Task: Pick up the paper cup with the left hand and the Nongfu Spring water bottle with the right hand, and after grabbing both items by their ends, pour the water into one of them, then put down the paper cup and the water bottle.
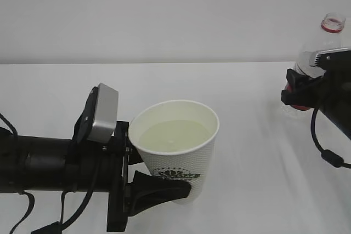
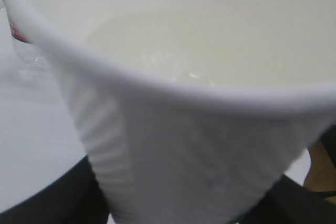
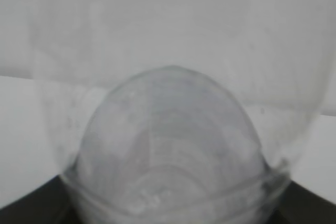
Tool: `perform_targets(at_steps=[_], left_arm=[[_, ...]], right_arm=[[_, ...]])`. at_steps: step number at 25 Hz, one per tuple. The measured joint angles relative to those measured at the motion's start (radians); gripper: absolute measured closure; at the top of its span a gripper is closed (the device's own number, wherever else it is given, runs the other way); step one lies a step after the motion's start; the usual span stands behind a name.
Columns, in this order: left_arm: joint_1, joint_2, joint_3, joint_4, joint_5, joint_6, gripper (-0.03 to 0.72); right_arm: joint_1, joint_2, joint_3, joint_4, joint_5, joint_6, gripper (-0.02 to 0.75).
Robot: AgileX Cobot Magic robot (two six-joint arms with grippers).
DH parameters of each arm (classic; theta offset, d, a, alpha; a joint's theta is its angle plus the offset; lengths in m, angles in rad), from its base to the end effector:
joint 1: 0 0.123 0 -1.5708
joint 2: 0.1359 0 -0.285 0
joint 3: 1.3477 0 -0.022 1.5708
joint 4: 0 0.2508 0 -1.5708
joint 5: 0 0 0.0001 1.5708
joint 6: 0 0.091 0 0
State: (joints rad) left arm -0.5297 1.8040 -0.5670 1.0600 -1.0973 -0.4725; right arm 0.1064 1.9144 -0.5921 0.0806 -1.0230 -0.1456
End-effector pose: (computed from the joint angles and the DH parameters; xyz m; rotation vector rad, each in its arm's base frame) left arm 0.2047 -0.2017 0.1471 1.2283 1.5199 -1.0738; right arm 0.3224 0.0281 0.1270 -0.1377 1.7789 -0.0593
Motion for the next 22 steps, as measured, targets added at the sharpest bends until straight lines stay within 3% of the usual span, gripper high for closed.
perform_targets(at_steps=[22], left_arm=[[0.0,0.0,0.0,0.0,0.0,0.0,0.23]], right_arm=[[0.0,0.075,-0.03,-0.016,0.003,-0.016,0.287]])
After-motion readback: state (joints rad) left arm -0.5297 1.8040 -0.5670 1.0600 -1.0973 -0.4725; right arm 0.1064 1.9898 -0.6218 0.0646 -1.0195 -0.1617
